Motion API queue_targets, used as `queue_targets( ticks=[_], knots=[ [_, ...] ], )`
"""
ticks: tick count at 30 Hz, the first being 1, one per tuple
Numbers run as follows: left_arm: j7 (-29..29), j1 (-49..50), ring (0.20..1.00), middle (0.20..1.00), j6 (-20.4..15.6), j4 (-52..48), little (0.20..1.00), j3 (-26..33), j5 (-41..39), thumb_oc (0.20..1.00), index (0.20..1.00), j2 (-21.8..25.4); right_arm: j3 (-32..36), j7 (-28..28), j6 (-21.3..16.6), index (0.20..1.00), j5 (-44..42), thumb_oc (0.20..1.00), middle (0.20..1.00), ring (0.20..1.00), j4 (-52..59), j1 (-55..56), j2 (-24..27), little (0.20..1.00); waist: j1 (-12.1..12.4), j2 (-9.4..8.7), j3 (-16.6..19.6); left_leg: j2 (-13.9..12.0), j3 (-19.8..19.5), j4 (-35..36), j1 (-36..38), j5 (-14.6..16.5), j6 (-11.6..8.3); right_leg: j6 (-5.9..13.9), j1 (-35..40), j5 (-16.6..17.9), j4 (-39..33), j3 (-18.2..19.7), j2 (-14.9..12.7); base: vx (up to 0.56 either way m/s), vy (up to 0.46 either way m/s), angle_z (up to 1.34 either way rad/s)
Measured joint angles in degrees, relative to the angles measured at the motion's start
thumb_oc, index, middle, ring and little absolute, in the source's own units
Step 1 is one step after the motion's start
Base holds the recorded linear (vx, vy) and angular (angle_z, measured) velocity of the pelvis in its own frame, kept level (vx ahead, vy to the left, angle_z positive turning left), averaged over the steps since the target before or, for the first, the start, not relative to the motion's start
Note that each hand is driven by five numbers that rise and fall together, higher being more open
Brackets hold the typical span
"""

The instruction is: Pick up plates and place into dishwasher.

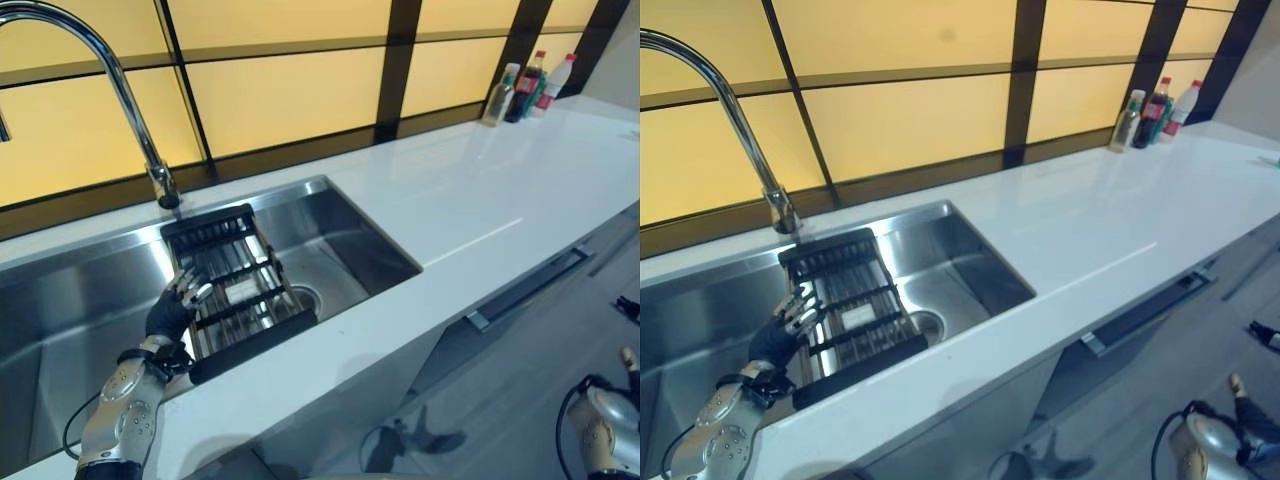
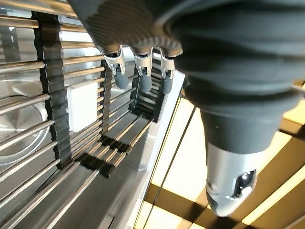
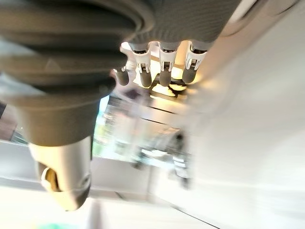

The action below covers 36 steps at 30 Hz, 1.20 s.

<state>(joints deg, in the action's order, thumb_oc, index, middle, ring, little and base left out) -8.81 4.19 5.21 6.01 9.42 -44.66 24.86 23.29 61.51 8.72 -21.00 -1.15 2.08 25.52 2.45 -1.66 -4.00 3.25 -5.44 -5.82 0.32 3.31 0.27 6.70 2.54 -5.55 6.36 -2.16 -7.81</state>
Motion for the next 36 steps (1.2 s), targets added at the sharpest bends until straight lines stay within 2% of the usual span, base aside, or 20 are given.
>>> queue_targets(
  ticks=[2, 4, 7, 9, 11, 14, 17, 19, 22, 24, 26, 28, 29, 30, 31, 32, 33, 36],
  knots=[
    [1.8, -0.6, 1.000, 1.000, -0.6, 0.0, 1.000, -1.3, -0.1, 1.000, 1.000, -0.4, -4.4, -1.7, -3.7, 1.000, 7.2, 1.000, 1.000, 1.000, 5.2, -5.3, 3.6, 1.000, 0.2, 0.43, 0.1, 0.0, -0.3, 0.1, -0.1, -0.1, 0.02, 0.03, 0.2, 0.0, -0.3, -0.2, 0.0, -0.02, -0.022, 0.08],
    [3.1, -1.6, 1.000, 1.000, -1.2, 0.0, 1.000, -3.9, 0.0, 1.000, 1.000, -0.4, -10.1, -5.7, -7.7, 1.000, 11.4, 1.000, 1.000, 1.000, 8.7, -12.1, 8.1, 1.000, 0.7, 0.69, 0.3, 0.1, -0.8, 0.3, -0.2, -0.4, -0.22, -0.07, 0.5, 0.2, -0.8, -0.7, -0.1, -0.01, -0.050, 0.14],
    [4.6, -4.6, 1.000, 1.000, -2.5, 0.0, 1.000, -6.1, 0.3, 1.000, 1.000, -1.5, -15.9, -16.2, -15.4, 1.000, 14.9, 1.000, 1.000, 1.000, 10.4, -20.6, 12.0, 1.000, 2.4, 0.03, 1.0, 0.3, -2.9, 1.3, 0.0, -1.4, -0.65, -0.69, 2.5, 0.9, -3.2, -3.7, 0.0, 0.02, -0.102, 0.48],
    [5.5, -5.5, 1.000, 1.000, -3.4, 0.0, 1.000, -5.9, 1.2, 1.000, 1.000, -2.2, -18.7, -24.1, -18.3, 1.000, 14.6, 1.000, 1.000, 1.000, 10.9, -23.8, 12.0, 1.000, 4.3, -0.37, 1.2, 0.2, -3.7, 1.7, -0.1, -1.6, -0.98, -0.90, 4.1, 1.0, -5.1, -5.1, 0.4, 0.02, -0.137, 0.51],
    [6.0, -5.8, 1.000, 1.000, -3.9, -0.6, 1.000, -5.9, 1.3, 1.000, 1.000, -2.6, -22.3, -31.3, -19.8, 1.000, 14.2, 1.000, 1.000, 1.000, 11.1, -25.6, 12.0, 1.000, 5.3, -0.50, 1.3, 0.3, -4.2, 1.9, -0.1, -1.8, -1.17, -0.98, 5.5, 1.0, -6.6, -6.4, 0.6, 0.01, -0.163, 0.48],
    [6.6, -6.4, 1.000, 1.000, -4.5, -1.2, 1.000, -5.4, 1.4, 1.000, 1.000, -3.1, -28.2, -39.8, -19.8, 1.000, 12.3, 1.000, 1.000, 1.000, 11.8, -26.7, 10.4, 1.000, 8.2, -0.98, 1.3, 0.2, -4.6, 2.1, -0.4, -1.9, -1.47, -1.37, 7.3, 1.1, -8.7, -8.7, 1.0, 0.03, -0.166, 0.41],
    [6.7, -7.1, 1.000, 1.000, -4.6, -3.3, 1.000, -5.4, 1.7, 1.000, 1.000, -3.8, -33.6, -44.7, -19.3, 1.000, 11.7, 1.000, 1.000, 1.000, 11.8, -27.2, 7.9, 1.000, 9.9, -2.07, 1.0, 0.2, -5.0, 2.1, -1.0, -2.2, -1.84, -1.78, 8.1, 0.8, -9.4, -11.0, 1.6, 0.04, -0.123, 0.43],
    [6.8, -7.9, 1.000, 1.000, -4.7, -4.1, 1.000, -5.4, 2.4, 1.000, 1.000, -3.8, -35.4, -46.8, -18.5, 1.000, 11.3, 1.000, 1.000, 1.000, 11.8, -27.3, 6.3, 1.000, 11.4, -2.84, 0.6, 0.4, -5.9, 2.1, -1.0, -2.3, -1.97, -2.07, 8.9, 0.5, -9.8, -12.3, 1.7, 0.06, -0.134, 0.36],
    [6.6, -9.0, 1.000, 1.000, -5.0, -4.4, 1.000, -5.5, 3.2, 1.000, 1.000, -4.1, -38.1, -46.8, -18.5, 1.000, 11.2, 1.000, 1.000, 1.000, 11.1, -27.3, 2.8, 1.000, 12.2, -3.73, -0.1, 1.1, -8.1, 1.4, -1.1, -2.3, -2.13, -2.07, 10.4, -0.1, -10.1, -14.8, 1.7, 0.08, -0.152, 0.40],
    [6.2, -9.4, 1.000, 1.000, -5.6, -4.5, 1.000, -5.5, 3.4, 1.000, 1.000, -4.6, -39.9, -46.5, -18.5, 1.000, 11.1, 1.000, 1.000, 1.000, 8.9, -27.5, 0.1, 1.000, 13.1, -3.75, -0.5, 1.6, -10.0, 0.7, -1.4, -2.1, -2.39, -2.09, 11.3, -0.4, -10.4, -16.5, 1.9, 0.08, -0.148, 0.50],
    [5.7, -9.1, 1.000, 1.000, -5.8, -5.2, 1.000, -5.4, 3.4, 1.000, 1.000, -4.9, -41.6, -45.4, -18.4, 1.000, 10.5, 1.000, 1.000, 1.000, 5.0, -27.4, -1.9, 1.000, 15.1, -3.39, -1.2, 2.1, -12.1, 0.2, -2.1, -2.3, -2.73, -2.22, 12.1, -0.7, -10.8, -18.6, 2.2, 0.05, -0.069, 0.64],
    [4.2, -9.3, 1.000, 1.000, -6.1, -6.5, 1.000, -5.4, 3.4, 1.000, 1.000, -5.0, -42.1, -44.0, -17.5, 1.000, 9.6, 1.000, 1.000, 1.000, 1.6, -27.1, -2.6, 1.000, 17.0, -2.96, -3.1, 2.4, -12.1, 0.1, -2.4, -2.9, -2.87, -2.43, 13.3, -1.5, -10.5, -20.8, 2.5, 0.09, -0.039, 0.79],
    [3.3, -9.4, 1.000, 1.000, -6.2, -7.4, 1.000, -5.4, 3.4, 1.000, 1.000, -5.1, -42.1, -43.3, -17.0, 1.000, 9.2, 1.000, 1.000, 1.000, 0.3, -26.5, -2.6, 1.000, 17.6, -2.80, -3.7, 2.8, -11.9, 0.3, -3.2, -3.5, -2.95, -2.69, 13.9, -2.2, -10.3, -21.1, 2.9, 0.08, 0.034, 1.32],
    [2.0, -10.1, 1.000, 1.000, -5.9, -7.4, 1.000, -5.5, 3.4, 1.000, 1.000, -5.8, -41.9, -42.2, -16.8, 1.000, 8.3, 1.000, 1.000, 1.000, -1.3, -25.6, -2.4, 1.000, 17.0, -2.85, -4.3, 3.2, -7.4, 0.7, -4.6, -4.7, -2.12, -2.80, 14.4, -3.8, -9.3, -21.9, 2.7, 0.00, 0.139, 1.60],
    [1.1, -10.5, 1.000, 1.000, -5.9, -7.4, 1.000, -5.6, 3.4, 1.000, 1.000, -6.2, -41.8, -41.6, -16.7, 1.000, 7.6, 1.000, 1.000, 1.000, -2.8, -24.6, -2.5, 1.000, 16.7, -2.79, -4.7, 2.8, -4.9, 1.1, -5.2, -5.3, -0.98, -3.05, 14.4, -4.9, -8.3, -22.8, 2.4, -0.01, 0.155, 1.58],
    [0.4, -10.5, 1.000, 1.000, -6.0, -7.5, 1.000, -5.7, 3.4, 1.000, 1.000, -6.0, -42.1, -41.8, -16.6, 1.000, 7.0, 1.000, 1.000, 1.000, -4.1, -24.0, -2.7, 1.000, 16.5, -2.61, -5.2, 2.4, -2.1, 1.0, -5.3, -5.4, -0.78, -3.16, 14.3, -5.9, -7.0, -23.4, 2.2, -0.01, 0.160, 1.26],
    [0.0, -9.9, 1.000, 1.000, -5.9, -6.9, 1.000, -5.7, 3.5, 1.000, 1.000, -5.8, -42.2, -42.2, -16.7, 1.000, 6.4, 1.000, 1.000, 1.000, -5.2, -23.3, -3.3, 1.000, 16.8, -2.25, -5.5, 2.2, -0.8, 0.3, -5.9, -5.4, -0.70, -3.16, 14.0, -6.9, -5.5, -24.1, 1.9, 0.00, 0.141, 0.95],
    [-1.3, -8.0, 1.000, 1.000, -6.1, -7.0, 1.000, -5.4, 3.5, 1.000, 1.000, -5.7, -42.2, -43.0, -16.9, 1.000, 4.6, 1.000, 1.000, 1.000, -8.3, -20.3, -5.8, 1.000, 16.8, -1.60, -5.6, 2.6, -1.1, -1.8, -6.1, -5.1, -0.51, -3.71, 13.6, -8.4, -0.6, -24.1, 0.9, 0.02, 0.134, 0.61]
  ],
)
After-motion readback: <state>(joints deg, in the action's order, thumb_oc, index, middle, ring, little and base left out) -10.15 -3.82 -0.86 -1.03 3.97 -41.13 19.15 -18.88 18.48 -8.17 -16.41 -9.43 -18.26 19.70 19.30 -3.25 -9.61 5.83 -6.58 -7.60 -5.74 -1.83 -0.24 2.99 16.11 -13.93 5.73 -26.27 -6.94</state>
